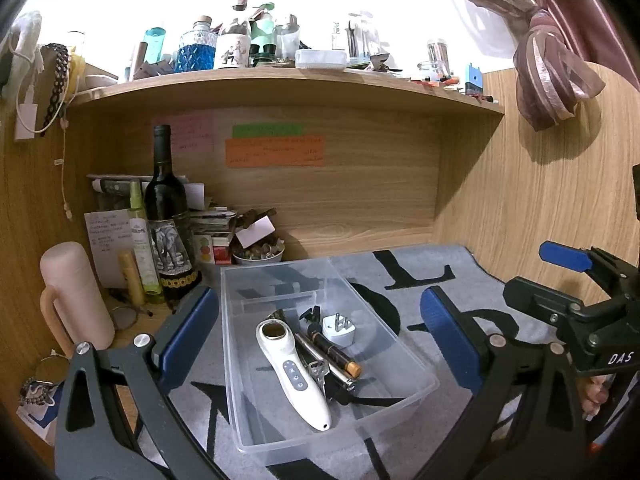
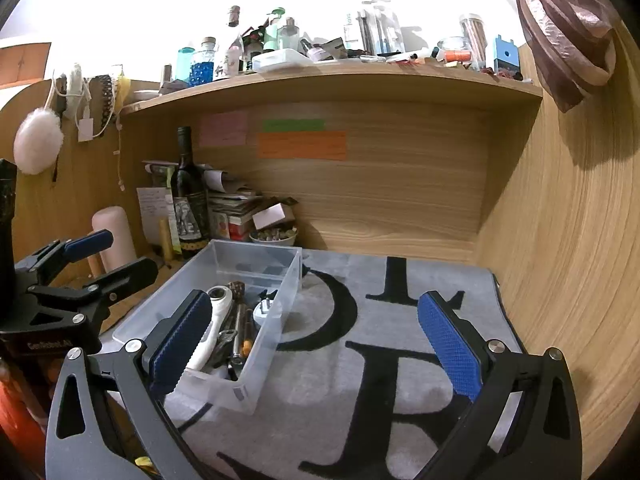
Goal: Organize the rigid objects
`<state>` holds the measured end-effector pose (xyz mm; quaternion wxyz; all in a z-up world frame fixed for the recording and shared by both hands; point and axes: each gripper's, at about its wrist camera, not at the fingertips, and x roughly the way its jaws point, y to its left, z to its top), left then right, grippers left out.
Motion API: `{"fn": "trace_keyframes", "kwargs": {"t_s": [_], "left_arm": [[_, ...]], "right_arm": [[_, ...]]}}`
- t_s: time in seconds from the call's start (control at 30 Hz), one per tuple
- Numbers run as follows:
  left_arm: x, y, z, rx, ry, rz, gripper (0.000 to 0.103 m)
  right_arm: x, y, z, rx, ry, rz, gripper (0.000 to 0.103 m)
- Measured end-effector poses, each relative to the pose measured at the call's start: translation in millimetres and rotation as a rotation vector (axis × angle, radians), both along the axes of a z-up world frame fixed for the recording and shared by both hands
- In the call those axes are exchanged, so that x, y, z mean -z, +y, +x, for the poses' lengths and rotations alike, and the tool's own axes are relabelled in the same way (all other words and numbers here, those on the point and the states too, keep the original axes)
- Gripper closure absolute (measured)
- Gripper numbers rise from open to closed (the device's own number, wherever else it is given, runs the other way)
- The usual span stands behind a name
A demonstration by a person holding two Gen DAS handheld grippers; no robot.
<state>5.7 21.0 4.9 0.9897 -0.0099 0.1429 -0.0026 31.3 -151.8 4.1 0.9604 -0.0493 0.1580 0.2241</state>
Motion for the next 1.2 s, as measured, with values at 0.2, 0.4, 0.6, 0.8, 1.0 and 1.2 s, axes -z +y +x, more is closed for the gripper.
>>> {"fn": "trace_keyframes", "kwargs": {"t_s": [0.2,0.4,0.6,0.8,1.0,1.2], "left_arm": [[-0.5,-1.6,1.6,0.007,-0.003,0.001,0.001],[-0.5,-2.9,1.9,0.014,-0.010,0.000,0.001],[-0.3,-3.1,1.7,0.013,-0.009,-0.003,0.001],[1.3,-2.2,2.5,0.019,0.001,-0.015,0.001],[1.6,-2.1,2.8,0.018,0.001,-0.015,0.001],[1.6,-2.0,2.8,0.019,0.003,-0.017,0.001]], "right_arm": [[0.2,-0.1,0.1,0.002,0.002,-0.001,0.000],[0.2,0.7,0.6,0.001,0.002,-0.003,0.000],[0.3,0.6,0.8,-0.002,0.003,-0.001,0.000],[0.3,0.9,1.1,-0.005,0.004,0.000,0.000],[0.3,1.1,1.3,-0.007,0.004,0.000,0.000],[0.2,1.6,1.4,-0.006,0.004,0.000,0.000]]}}
